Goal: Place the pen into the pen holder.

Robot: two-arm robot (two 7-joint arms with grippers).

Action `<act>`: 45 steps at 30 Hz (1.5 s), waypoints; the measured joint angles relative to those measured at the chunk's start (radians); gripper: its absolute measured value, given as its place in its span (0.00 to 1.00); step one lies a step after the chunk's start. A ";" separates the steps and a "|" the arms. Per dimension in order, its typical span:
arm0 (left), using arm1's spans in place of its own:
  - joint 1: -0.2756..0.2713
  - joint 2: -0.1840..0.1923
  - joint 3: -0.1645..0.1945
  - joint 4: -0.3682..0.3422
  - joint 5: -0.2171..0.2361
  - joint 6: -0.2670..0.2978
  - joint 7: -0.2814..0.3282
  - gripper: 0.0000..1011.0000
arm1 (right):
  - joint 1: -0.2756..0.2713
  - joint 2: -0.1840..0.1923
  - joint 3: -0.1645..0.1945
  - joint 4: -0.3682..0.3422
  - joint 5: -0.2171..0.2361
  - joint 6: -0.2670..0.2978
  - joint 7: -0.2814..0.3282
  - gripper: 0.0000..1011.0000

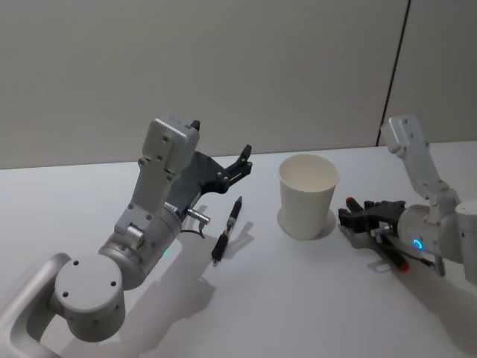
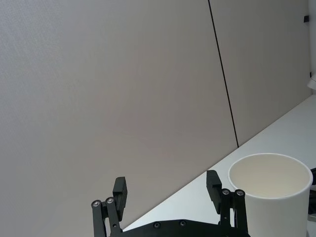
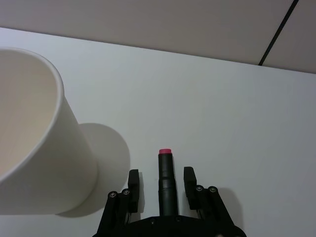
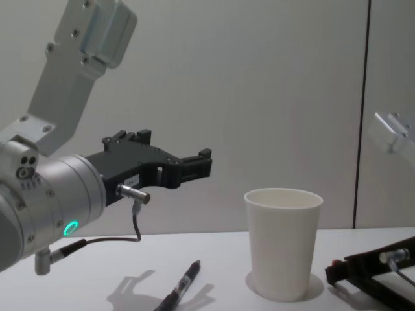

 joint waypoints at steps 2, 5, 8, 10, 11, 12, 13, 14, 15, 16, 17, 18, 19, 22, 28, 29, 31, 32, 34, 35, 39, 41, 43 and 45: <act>0.000 0.000 0.000 0.000 0.000 0.000 0.000 0.99 | 0.000 0.000 0.000 0.000 0.000 0.000 0.000 0.54; 0.000 0.000 0.000 0.000 0.000 0.000 0.000 0.99 | 0.000 0.000 0.000 0.000 0.000 0.000 0.000 0.51; 0.000 0.000 0.000 0.000 0.000 0.000 0.000 0.99 | 0.000 0.000 0.000 0.000 0.000 0.000 0.000 0.49; 0.000 0.000 0.000 0.000 0.000 0.000 0.000 0.99 | 0.000 0.000 0.000 0.000 0.000 0.000 0.000 0.48; 0.000 0.000 0.000 0.000 0.000 0.000 0.000 0.99 | 0.000 0.000 0.000 0.000 0.000 0.000 0.000 0.48; 0.000 0.000 0.000 0.000 0.000 0.000 0.000 0.99 | 0.000 0.000 0.000 0.000 0.000 0.000 0.000 0.47; 0.000 0.000 0.000 0.000 0.000 0.000 0.000 0.99 | 0.000 0.000 0.000 0.000 0.000 0.000 0.000 0.46; 0.000 0.000 0.000 0.000 0.000 0.000 0.000 0.99 | 0.000 0.000 0.000 0.000 0.000 0.000 0.000 0.45; 0.000 0.000 0.000 0.000 0.000 0.000 0.000 0.99 | 0.000 0.000 0.000 0.000 0.000 0.000 0.000 0.44; 0.000 0.000 0.000 0.000 0.000 0.000 0.000 0.99 | 0.000 0.000 0.000 0.000 0.000 0.000 0.000 0.44; 0.000 0.000 0.000 0.000 0.000 0.000 0.000 0.99 | 0.000 0.000 0.000 0.000 0.000 0.000 0.000 0.43; 0.000 0.000 0.000 0.000 0.000 0.000 0.000 0.99 | 0.000 0.000 0.000 0.000 0.000 0.000 0.000 0.43; 0.000 0.000 0.000 0.000 0.000 0.000 0.000 0.99 | 0.000 0.000 0.000 0.000 0.000 0.000 0.000 0.43; 0.000 0.000 0.000 0.000 0.000 0.000 0.000 0.99 | 0.000 0.000 0.000 0.000 0.000 0.000 0.000 0.40; 0.000 0.000 0.000 0.000 0.000 0.000 0.000 0.99 | 0.000 0.000 0.000 0.000 0.000 0.000 0.000 0.35; 0.000 0.000 0.000 0.000 0.000 0.000 0.000 0.99 | 0.000 0.000 0.000 0.000 0.000 0.001 0.000 0.35; 0.000 0.000 0.000 0.000 0.000 0.000 0.000 0.99 | 0.000 0.000 0.000 0.000 0.000 0.001 0.000 0.33; 0.000 0.000 0.000 0.000 0.000 0.000 0.000 0.99 | 0.000 0.000 0.000 0.000 0.000 0.001 0.000 0.33; 0.000 0.000 0.000 0.000 0.000 0.000 0.000 0.99 | 0.000 0.000 0.000 0.000 0.000 0.001 0.000 0.31; 0.000 0.000 0.000 0.000 0.000 0.000 0.000 0.99 | 0.000 0.000 0.000 0.000 0.000 0.001 0.000 0.30; 0.000 0.000 0.000 0.000 0.000 0.000 0.000 0.99 | 0.000 0.000 0.000 0.000 0.000 0.001 0.000 0.28; 0.000 0.000 0.000 0.000 0.000 0.000 0.000 0.99 | 0.000 0.000 0.000 0.000 0.000 0.001 0.000 0.27; 0.000 0.000 0.000 0.000 0.000 0.000 0.000 0.99 | 0.000 0.000 0.000 0.000 0.000 0.002 0.000 0.25; 0.000 0.000 0.000 0.000 0.000 0.000 0.000 0.99 | 0.000 0.000 0.000 0.000 0.000 0.002 0.000 0.23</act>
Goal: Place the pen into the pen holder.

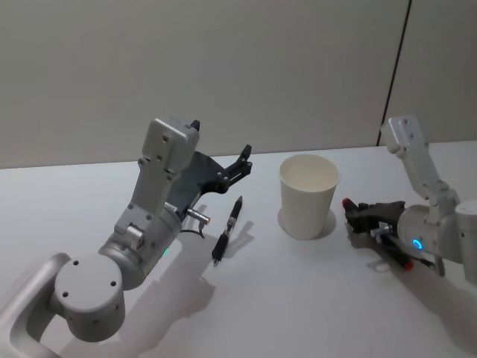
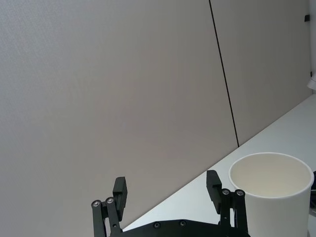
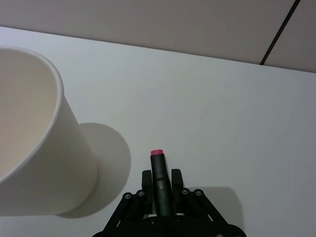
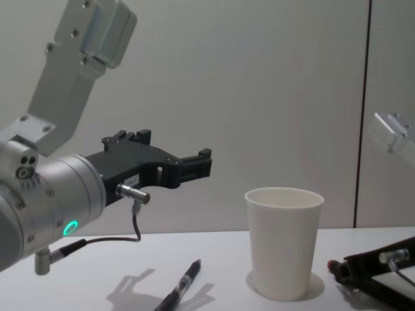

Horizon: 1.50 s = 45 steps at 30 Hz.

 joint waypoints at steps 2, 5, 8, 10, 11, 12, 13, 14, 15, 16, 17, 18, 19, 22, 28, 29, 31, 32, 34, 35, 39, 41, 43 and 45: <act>0.000 0.000 0.000 0.000 0.000 0.000 0.000 0.99 | 0.000 0.000 0.000 0.000 0.000 0.000 0.000 0.22; 0.000 0.000 0.000 0.000 0.000 0.000 0.000 0.99 | 0.000 0.000 0.000 0.000 0.000 0.000 0.000 0.20; 0.000 0.000 0.000 0.000 0.000 0.000 0.000 0.99 | 0.000 0.000 0.000 0.000 0.000 0.000 0.000 0.20; 0.000 0.000 0.000 0.000 0.000 0.000 0.000 0.99 | 0.000 0.000 0.000 0.000 0.000 0.000 0.000 0.19; 0.000 0.000 0.000 0.000 0.000 0.000 0.000 0.99 | 0.000 0.000 0.000 0.000 0.000 0.000 0.000 0.19; 0.000 0.000 0.000 0.000 0.000 0.000 0.000 0.99 | 0.000 0.000 0.000 0.000 0.000 0.000 0.000 0.19; 0.000 0.000 0.000 0.000 0.000 0.000 0.000 0.99 | 0.000 0.000 0.000 0.000 0.000 0.000 0.000 0.19; 0.000 0.000 0.000 0.000 0.000 0.000 0.000 0.99 | 0.000 0.000 0.000 0.000 0.000 0.000 0.000 0.19; 0.000 0.000 0.000 0.000 0.000 0.000 0.000 0.99 | 0.000 0.000 0.000 0.000 0.000 0.000 0.000 0.19; 0.000 0.000 0.000 0.000 0.000 0.000 0.000 0.99 | 0.000 0.000 0.000 0.000 0.000 0.000 0.000 0.19; 0.000 0.000 0.000 0.000 0.000 0.000 0.000 0.99 | 0.000 0.000 0.000 0.000 0.000 0.000 0.000 0.19; 0.000 0.000 0.000 0.000 0.000 0.000 0.000 0.99 | 0.000 0.000 0.000 0.000 0.000 0.000 0.000 0.19; 0.000 0.000 0.000 0.000 0.000 0.000 0.000 0.99 | 0.000 0.000 0.000 0.000 0.000 0.000 0.000 0.19; 0.000 0.000 0.000 0.000 0.000 0.000 0.000 0.99 | 0.000 0.000 0.000 0.000 0.000 0.000 0.000 0.19; 0.000 0.000 0.000 0.000 0.000 0.000 0.000 0.99 | 0.000 0.000 0.000 0.000 0.000 0.000 0.000 0.19; 0.000 0.000 0.000 0.000 0.000 0.000 0.000 0.99 | 0.000 0.000 0.000 0.000 0.000 0.000 0.000 0.19; 0.000 0.000 0.000 0.000 0.000 0.000 0.000 0.99 | 0.000 -0.002 0.000 0.002 0.000 -0.002 0.000 0.19; 0.000 0.000 0.000 0.000 0.000 0.000 0.000 0.99 | 0.001 -0.003 0.000 0.004 0.001 -0.006 -0.001 0.19; 0.000 0.000 0.000 0.000 0.000 0.000 0.000 0.99 | 0.001 -0.005 0.000 0.008 0.005 -0.020 -0.005 0.19; 0.000 0.000 0.000 0.000 0.000 0.000 0.000 0.99 | 0.001 -0.006 0.000 0.009 0.006 -0.025 -0.006 0.19; 0.000 0.000 0.000 0.000 0.000 0.000 0.000 0.99 | -0.002 -0.011 0.001 0.013 0.024 -0.067 -0.018 0.19; 0.000 0.000 0.000 0.000 0.000 0.000 0.000 0.99 | -0.002 -0.013 0.002 0.014 0.031 -0.082 -0.022 0.19; 0.000 0.000 0.000 0.000 0.000 0.000 0.000 0.99 | -0.004 -0.016 0.002 0.011 0.044 -0.107 -0.027 0.19; 0.000 0.000 0.000 0.000 0.000 0.000 0.000 0.99 | -0.004 -0.018 0.004 0.007 0.053 -0.126 -0.030 0.19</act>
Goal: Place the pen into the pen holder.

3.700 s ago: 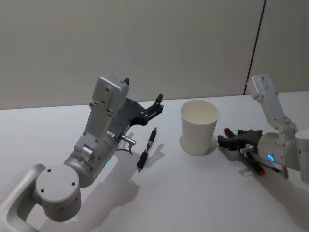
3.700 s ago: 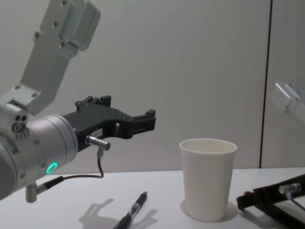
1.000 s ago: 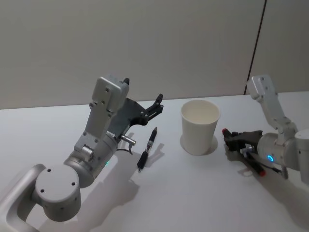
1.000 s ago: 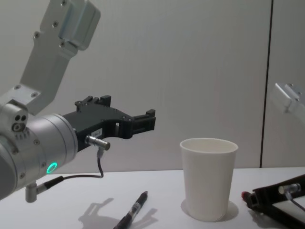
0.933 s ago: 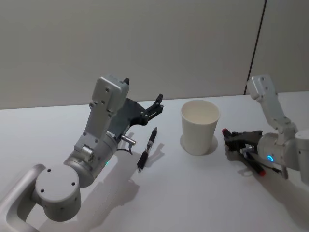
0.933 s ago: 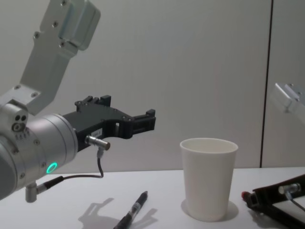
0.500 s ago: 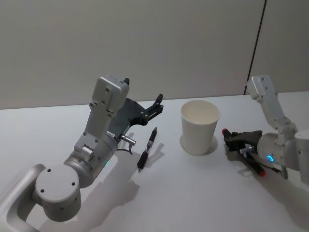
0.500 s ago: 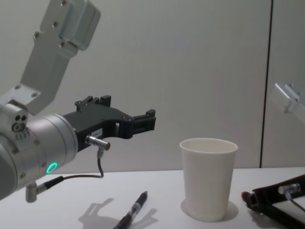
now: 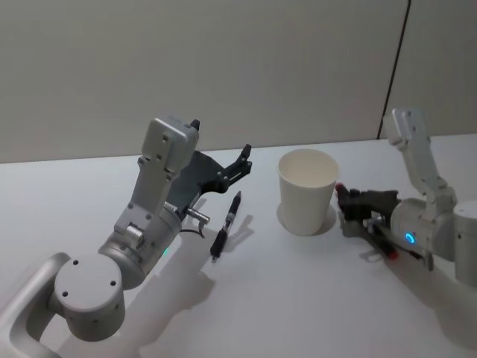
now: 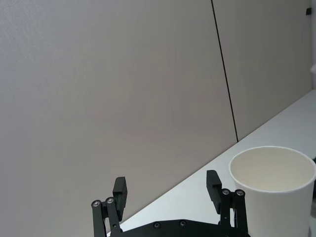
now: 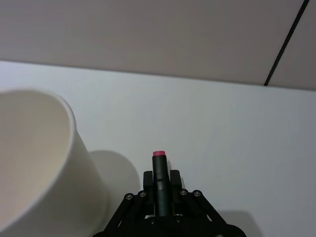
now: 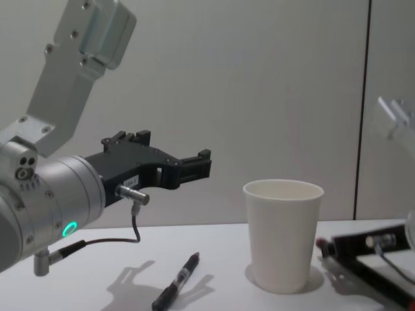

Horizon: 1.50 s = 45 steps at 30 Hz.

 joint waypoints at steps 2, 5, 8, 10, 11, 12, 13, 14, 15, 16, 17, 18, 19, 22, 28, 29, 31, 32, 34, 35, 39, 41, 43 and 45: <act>0.000 0.000 0.000 0.000 0.000 0.000 0.000 0.99 | -0.001 -0.001 0.004 -0.009 0.012 -0.026 -0.007 0.19; 0.000 0.000 0.000 0.000 0.000 0.000 0.000 0.99 | -0.002 -0.003 0.010 -0.022 0.028 -0.064 -0.015 0.19; 0.000 0.000 0.000 0.000 0.000 0.000 0.000 0.99 | -0.002 -0.003 0.017 -0.035 0.042 -0.098 -0.022 0.19; 0.000 0.000 0.000 0.000 0.000 0.000 0.000 0.99 | -0.002 -0.003 0.020 -0.044 0.048 -0.113 -0.025 0.19; 0.000 0.000 0.000 0.000 0.000 0.000 0.000 0.99 | -0.001 -0.003 0.024 -0.052 0.055 -0.132 -0.030 0.19; 0.000 0.000 0.000 0.000 0.000 0.000 0.000 0.99 | -0.001 -0.003 0.025 -0.055 0.058 -0.140 -0.031 0.19; 0.000 0.000 0.000 0.000 0.000 0.000 0.000 0.99 | 0.000 -0.003 0.029 -0.064 0.064 -0.158 -0.035 0.19; 0.000 0.000 0.000 0.000 0.000 0.000 0.000 0.99 | 0.001 -0.003 0.031 -0.067 0.066 -0.166 -0.037 0.19; 0.000 0.000 0.000 0.000 0.000 0.000 0.000 0.99 | 0.001 -0.003 0.032 -0.071 0.069 -0.174 -0.038 0.19; 0.000 0.000 0.000 0.000 0.000 0.000 0.000 0.99 | 0.003 -0.003 0.034 -0.076 0.071 -0.182 -0.040 0.19; 0.000 0.000 0.000 0.000 0.000 0.000 0.000 0.99 | 0.005 -0.003 0.038 -0.083 0.076 -0.196 -0.044 0.19; 0.000 0.000 0.000 0.000 0.000 0.000 0.000 0.99 | 0.006 -0.003 0.040 -0.087 0.078 -0.206 -0.046 0.19; 0.000 0.000 0.000 0.000 0.000 0.000 0.000 0.99 | 0.008 -0.003 0.042 -0.092 0.080 -0.213 -0.048 0.19; 0.000 0.000 0.000 0.000 0.000 0.000 0.000 0.99 | 0.017 -0.003 0.051 -0.109 0.089 -0.250 -0.059 0.19; 0.000 0.000 0.000 0.000 0.000 0.000 0.000 0.99 | 0.037 -0.005 0.064 -0.133 0.098 -0.298 -0.071 0.19; 0.000 0.000 0.000 0.000 0.000 0.000 0.000 0.99 | 0.040 -0.006 0.065 -0.135 0.099 -0.305 -0.072 0.19; 0.000 0.000 0.000 0.000 0.000 0.000 0.000 0.99 | 0.046 -0.007 0.068 -0.140 0.102 -0.321 -0.074 0.19; 0.000 0.000 0.000 0.000 0.000 0.000 0.000 0.99 | 0.052 -0.008 0.070 -0.143 0.104 -0.336 -0.074 0.19; 0.000 0.000 0.000 0.000 0.000 0.000 0.000 0.99 | 0.061 -0.012 0.073 -0.148 0.107 -0.362 -0.074 0.19; 0.000 0.000 0.000 0.000 0.000 0.000 0.000 0.99 | 0.064 -0.013 0.074 -0.149 0.107 -0.370 -0.074 0.19; 0.000 0.000 0.000 0.000 0.000 0.000 0.000 0.99 | 0.075 -0.019 0.075 -0.151 0.110 -0.420 -0.063 0.19; 0.000 0.000 0.000 0.000 0.000 0.000 0.000 0.99 | 0.079 -0.023 0.074 -0.151 0.110 -0.453 -0.053 0.19; 0.000 0.000 0.000 0.000 0.000 0.000 0.000 0.99 | 0.081 -0.026 0.072 -0.149 0.111 -0.480 -0.042 0.19; 0.000 0.000 0.000 0.000 0.000 0.000 0.000 0.99 | 0.081 -0.031 0.068 -0.142 0.111 -0.519 -0.024 0.19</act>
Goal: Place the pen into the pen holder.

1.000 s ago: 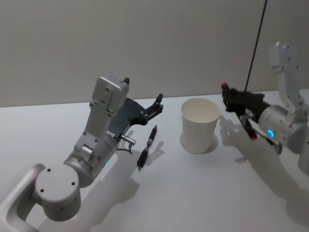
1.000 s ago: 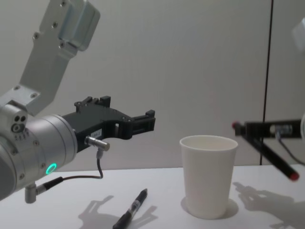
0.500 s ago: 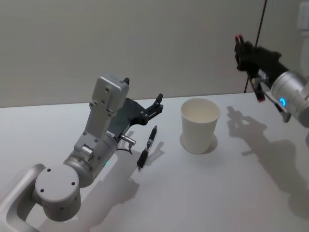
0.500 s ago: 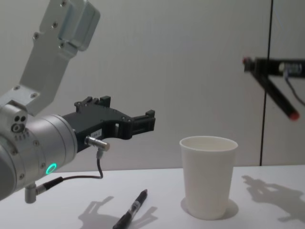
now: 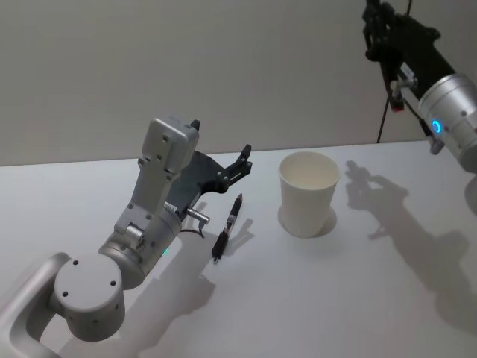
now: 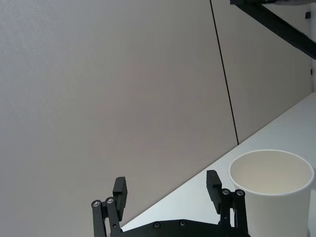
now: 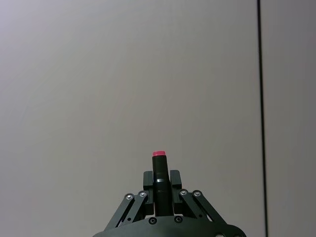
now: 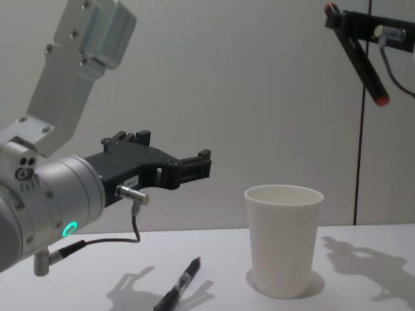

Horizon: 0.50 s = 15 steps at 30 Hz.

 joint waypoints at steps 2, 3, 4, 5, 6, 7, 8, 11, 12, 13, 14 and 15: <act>0.000 0.000 0.000 0.000 0.000 0.000 0.000 0.99 | -0.002 -0.004 -0.005 0.010 -0.001 -0.039 0.020 0.19; 0.000 0.000 0.000 0.000 0.000 0.000 0.000 0.99 | -0.004 -0.005 -0.008 0.013 -0.002 -0.056 0.026 0.19; 0.000 0.000 0.000 0.000 0.000 0.000 0.000 0.99 | -0.006 -0.006 -0.010 0.019 -0.004 -0.069 0.035 0.19; 0.000 0.000 0.000 0.000 0.000 0.000 0.000 0.99 | -0.009 -0.007 -0.014 0.026 -0.007 -0.092 0.047 0.19; 0.000 0.000 0.000 0.000 0.000 0.000 0.000 0.99 | -0.012 -0.008 -0.016 0.032 -0.010 -0.106 0.054 0.19; 0.000 0.000 0.000 0.000 0.000 0.000 0.000 0.99 | -0.015 -0.009 -0.018 0.036 -0.011 -0.112 0.057 0.19; 0.000 0.000 0.000 0.000 0.000 0.000 0.000 0.99 | -0.019 -0.010 -0.022 0.044 -0.017 -0.135 0.068 0.19; 0.000 0.000 0.000 0.000 0.000 0.000 0.000 0.99 | -0.027 -0.012 -0.029 0.058 -0.026 -0.165 0.081 0.19; 0.000 0.000 0.000 0.000 0.000 0.000 0.000 0.99 | -0.032 -0.013 -0.032 0.066 -0.032 -0.181 0.088 0.19; 0.000 0.000 0.000 0.000 0.000 0.000 0.000 0.99 | -0.037 -0.014 -0.036 0.076 -0.038 -0.199 0.094 0.19; 0.000 0.000 0.000 0.000 0.000 0.000 0.000 0.99 | -0.039 -0.015 -0.038 0.080 -0.040 -0.205 0.096 0.19; 0.000 0.000 0.000 0.000 0.000 0.000 0.000 0.99 | -0.039 -0.015 -0.038 0.080 -0.040 -0.205 0.096 0.19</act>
